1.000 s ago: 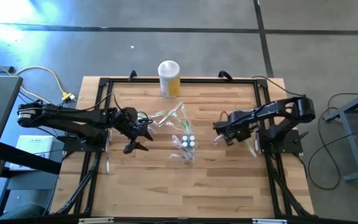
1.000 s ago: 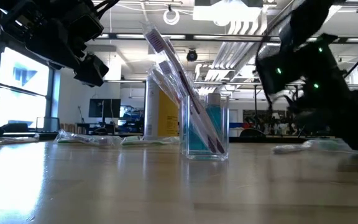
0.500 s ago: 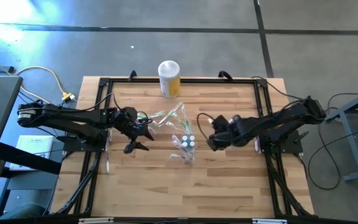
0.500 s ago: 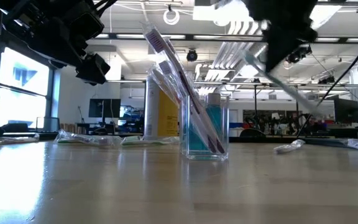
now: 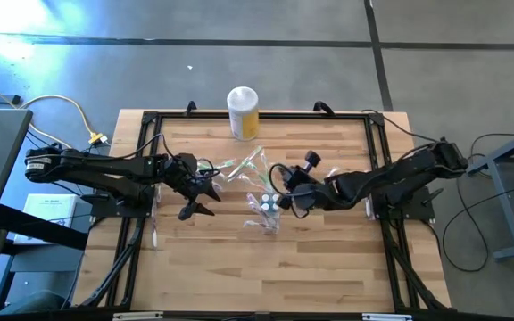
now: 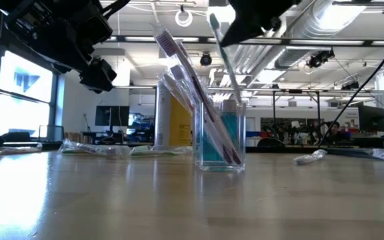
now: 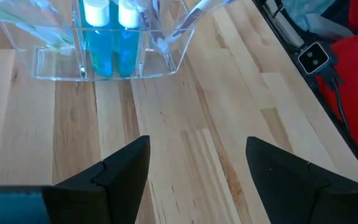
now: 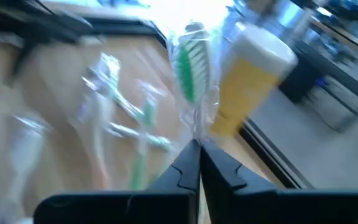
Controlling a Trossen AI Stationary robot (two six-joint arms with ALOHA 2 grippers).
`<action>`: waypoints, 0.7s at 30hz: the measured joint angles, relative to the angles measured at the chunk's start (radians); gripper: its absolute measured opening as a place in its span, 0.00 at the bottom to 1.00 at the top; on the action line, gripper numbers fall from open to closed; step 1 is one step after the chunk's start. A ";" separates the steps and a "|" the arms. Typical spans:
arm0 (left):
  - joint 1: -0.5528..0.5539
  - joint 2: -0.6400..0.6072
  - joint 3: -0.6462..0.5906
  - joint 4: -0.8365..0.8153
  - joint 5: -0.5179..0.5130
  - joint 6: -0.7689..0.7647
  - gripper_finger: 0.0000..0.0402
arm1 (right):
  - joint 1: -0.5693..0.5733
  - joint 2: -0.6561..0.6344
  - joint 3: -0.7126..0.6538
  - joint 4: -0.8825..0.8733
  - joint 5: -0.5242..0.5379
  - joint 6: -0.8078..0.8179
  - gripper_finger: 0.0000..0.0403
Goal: Pick & Place toothbrushing station
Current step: Put the green toothbrush into the transparent organizer
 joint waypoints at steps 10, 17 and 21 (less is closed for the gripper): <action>0.000 0.000 0.000 -0.002 -0.095 0.003 0.65 | -0.047 0.000 -0.141 0.418 -0.230 -0.156 0.01; 0.000 0.000 0.000 0.020 -0.168 0.006 0.65 | -0.079 0.011 -0.272 0.575 -0.288 -0.076 0.01; 0.000 0.000 0.000 0.020 -0.251 0.006 0.65 | -0.093 0.011 -0.332 0.645 -0.343 -0.041 0.01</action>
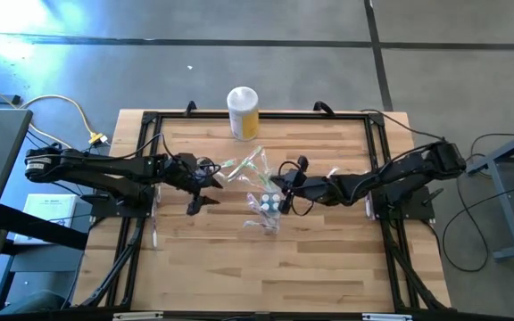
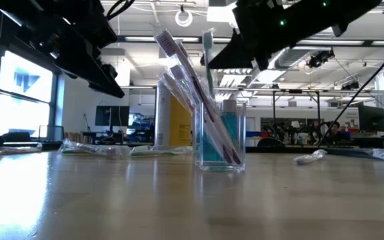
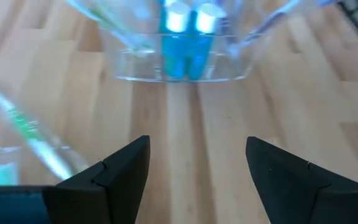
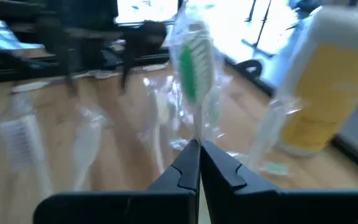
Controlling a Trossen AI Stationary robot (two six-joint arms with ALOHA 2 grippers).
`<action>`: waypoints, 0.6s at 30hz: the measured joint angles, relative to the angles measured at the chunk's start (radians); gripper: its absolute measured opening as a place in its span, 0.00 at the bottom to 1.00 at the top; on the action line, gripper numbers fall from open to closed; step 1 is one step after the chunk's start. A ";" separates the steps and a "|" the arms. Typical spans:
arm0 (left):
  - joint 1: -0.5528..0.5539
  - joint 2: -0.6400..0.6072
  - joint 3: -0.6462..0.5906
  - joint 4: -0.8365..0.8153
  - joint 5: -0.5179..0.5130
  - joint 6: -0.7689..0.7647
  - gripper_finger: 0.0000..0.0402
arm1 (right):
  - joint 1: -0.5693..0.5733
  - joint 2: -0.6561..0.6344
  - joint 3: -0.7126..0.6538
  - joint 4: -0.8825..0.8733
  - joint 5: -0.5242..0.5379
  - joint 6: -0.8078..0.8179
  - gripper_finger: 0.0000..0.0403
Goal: Pick & Place toothbrushing station
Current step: Put the green toothbrush into the transparent organizer, then put the purple toothbrush into the transparent organizer
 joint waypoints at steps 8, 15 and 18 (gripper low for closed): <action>0.000 0.000 0.000 0.000 -0.080 0.000 0.65 | -0.062 0.026 -0.038 -0.003 -0.121 0.172 0.01; 0.000 0.000 0.000 0.000 -0.080 -0.001 0.65 | -0.087 0.069 -0.038 0.020 -0.170 0.166 0.12; 0.000 0.000 0.000 0.000 -0.080 0.000 0.65 | -0.088 0.071 -0.039 0.030 -0.180 0.156 0.21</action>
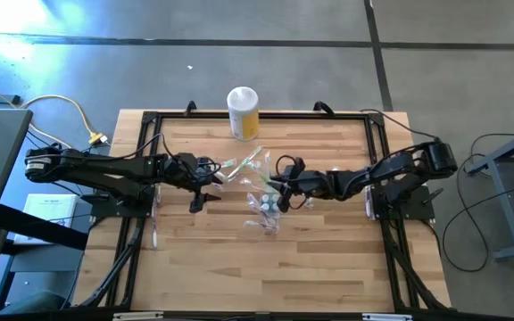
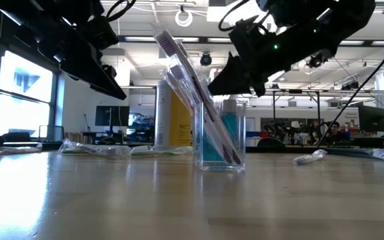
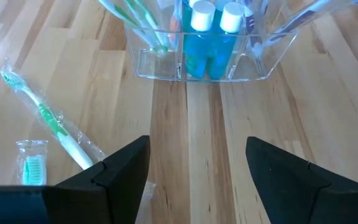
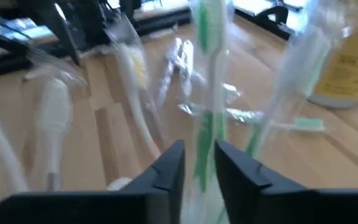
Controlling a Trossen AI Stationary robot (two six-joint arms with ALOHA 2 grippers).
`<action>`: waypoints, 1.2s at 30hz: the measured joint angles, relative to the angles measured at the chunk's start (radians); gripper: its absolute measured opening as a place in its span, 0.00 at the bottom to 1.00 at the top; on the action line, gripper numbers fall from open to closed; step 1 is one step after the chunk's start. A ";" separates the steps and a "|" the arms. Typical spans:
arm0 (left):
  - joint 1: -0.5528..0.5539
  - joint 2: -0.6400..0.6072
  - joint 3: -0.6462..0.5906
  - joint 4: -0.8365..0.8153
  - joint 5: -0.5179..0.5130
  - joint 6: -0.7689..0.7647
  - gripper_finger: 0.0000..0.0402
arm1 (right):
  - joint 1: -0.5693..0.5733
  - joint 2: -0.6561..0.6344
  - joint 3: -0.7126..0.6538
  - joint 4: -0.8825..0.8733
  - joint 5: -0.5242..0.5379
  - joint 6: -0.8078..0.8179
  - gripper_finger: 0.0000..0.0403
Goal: Pick & Place toothbrushing station
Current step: Put the purple toothbrush into the transparent organizer
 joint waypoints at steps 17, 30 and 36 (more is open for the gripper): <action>0.000 0.007 0.123 -0.313 -0.180 0.094 0.65 | 0.093 -0.170 0.000 0.008 -0.049 -0.132 0.59; 0.001 0.153 0.100 -0.345 -0.312 0.300 0.65 | 0.320 -0.263 0.000 -0.053 -0.044 -0.151 0.58; 0.001 0.291 0.100 -0.290 -0.362 0.349 0.65 | 0.349 -0.255 0.000 -0.075 -0.045 -0.152 0.58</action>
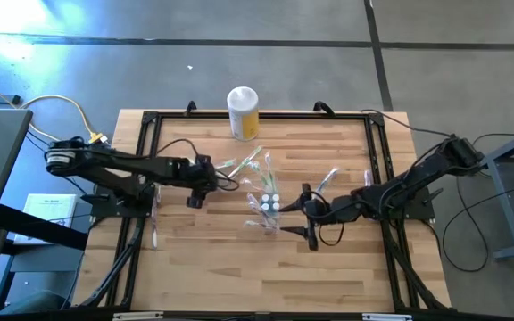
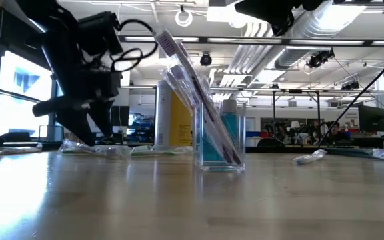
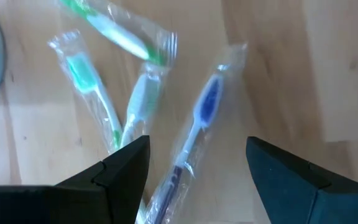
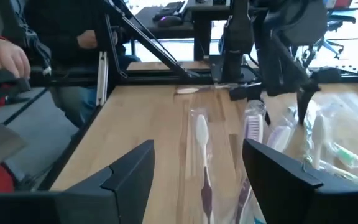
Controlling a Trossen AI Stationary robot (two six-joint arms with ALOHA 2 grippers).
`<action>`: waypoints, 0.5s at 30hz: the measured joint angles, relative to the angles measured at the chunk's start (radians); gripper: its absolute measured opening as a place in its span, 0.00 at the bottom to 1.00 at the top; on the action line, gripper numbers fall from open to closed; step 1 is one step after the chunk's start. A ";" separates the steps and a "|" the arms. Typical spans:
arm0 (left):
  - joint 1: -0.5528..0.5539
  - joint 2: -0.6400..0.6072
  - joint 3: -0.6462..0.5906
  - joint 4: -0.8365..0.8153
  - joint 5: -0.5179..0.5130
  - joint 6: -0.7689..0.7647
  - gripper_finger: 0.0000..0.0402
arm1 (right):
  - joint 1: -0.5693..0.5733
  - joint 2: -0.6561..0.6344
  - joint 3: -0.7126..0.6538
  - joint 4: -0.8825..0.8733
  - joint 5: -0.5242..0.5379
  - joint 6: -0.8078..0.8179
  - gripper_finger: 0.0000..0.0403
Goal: Pick & Place toothbrushing station
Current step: Put the purple toothbrush into the transparent organizer
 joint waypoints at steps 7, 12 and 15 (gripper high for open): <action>0.037 0.116 0.005 0.036 -0.025 0.018 0.65 | 0.001 -0.001 0.000 -0.016 0.000 0.000 0.58; 0.109 0.150 0.005 0.042 0.080 0.000 0.61 | 0.001 -0.001 0.000 -0.021 0.000 0.018 0.58; 0.139 0.152 0.005 0.037 0.148 -0.020 0.53 | 0.001 -0.001 0.000 -0.022 0.000 0.024 0.58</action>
